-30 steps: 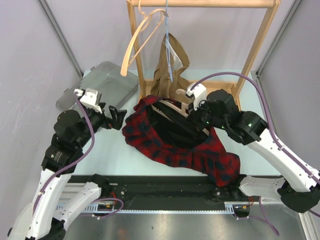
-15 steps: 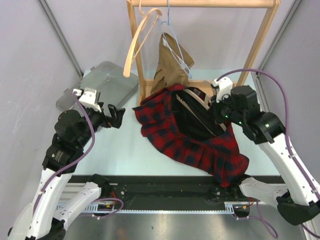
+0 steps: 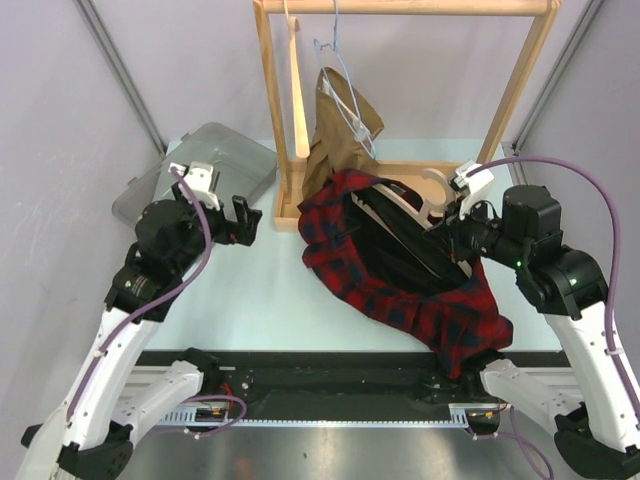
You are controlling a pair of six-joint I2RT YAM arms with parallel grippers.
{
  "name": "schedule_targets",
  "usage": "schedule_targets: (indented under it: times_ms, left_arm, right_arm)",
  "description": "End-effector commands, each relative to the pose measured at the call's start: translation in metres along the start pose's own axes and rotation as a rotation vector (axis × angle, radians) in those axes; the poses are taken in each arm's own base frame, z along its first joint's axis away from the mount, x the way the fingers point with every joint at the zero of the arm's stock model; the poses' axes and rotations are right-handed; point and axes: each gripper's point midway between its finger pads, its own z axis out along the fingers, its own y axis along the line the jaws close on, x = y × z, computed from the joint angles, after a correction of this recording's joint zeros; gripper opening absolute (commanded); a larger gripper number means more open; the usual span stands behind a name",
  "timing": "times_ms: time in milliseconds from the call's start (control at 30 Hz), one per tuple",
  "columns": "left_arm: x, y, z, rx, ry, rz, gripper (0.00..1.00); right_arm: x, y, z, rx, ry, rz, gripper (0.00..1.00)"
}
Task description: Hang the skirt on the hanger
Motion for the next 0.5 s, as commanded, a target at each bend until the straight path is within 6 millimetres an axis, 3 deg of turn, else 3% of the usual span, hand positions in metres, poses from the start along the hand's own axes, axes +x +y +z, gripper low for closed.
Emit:
schedule_targets:
  times_ms: [0,200,467]
  left_arm:
    - [-0.016,-0.003,0.005,0.008,-0.036,-0.021,1.0]
    - [-0.011,-0.004,0.012,0.015,-0.018,-0.016,1.0]
    - [-0.01,-0.004,0.018,0.016,-0.015,-0.009,1.0]
  right_arm:
    - [-0.064,-0.002,-0.036,0.057,-0.228,-0.07,0.0]
    - [-0.103,-0.028,-0.081,0.262,-0.347,-0.098,0.0]
    - [-0.125,-0.04,-0.117,0.379,-0.43,-0.119,0.0]
